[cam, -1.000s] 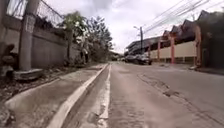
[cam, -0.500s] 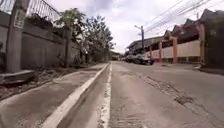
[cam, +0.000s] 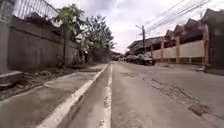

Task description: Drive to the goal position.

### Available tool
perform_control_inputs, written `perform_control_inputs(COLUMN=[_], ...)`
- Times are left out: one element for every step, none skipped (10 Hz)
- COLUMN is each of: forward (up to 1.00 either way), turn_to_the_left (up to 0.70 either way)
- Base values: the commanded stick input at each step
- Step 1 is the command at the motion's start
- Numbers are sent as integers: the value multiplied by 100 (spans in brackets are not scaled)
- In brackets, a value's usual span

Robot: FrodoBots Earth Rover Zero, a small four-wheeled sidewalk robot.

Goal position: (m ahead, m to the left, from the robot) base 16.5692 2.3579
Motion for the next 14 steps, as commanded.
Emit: perform_control_inputs(forward=[70,70,70,70,70,70,70,70,70,70,70,70,70,70], turn_to_the_left=[0,0,0,0,0,0,0,0,0,0,-16,-27,-27,-16])
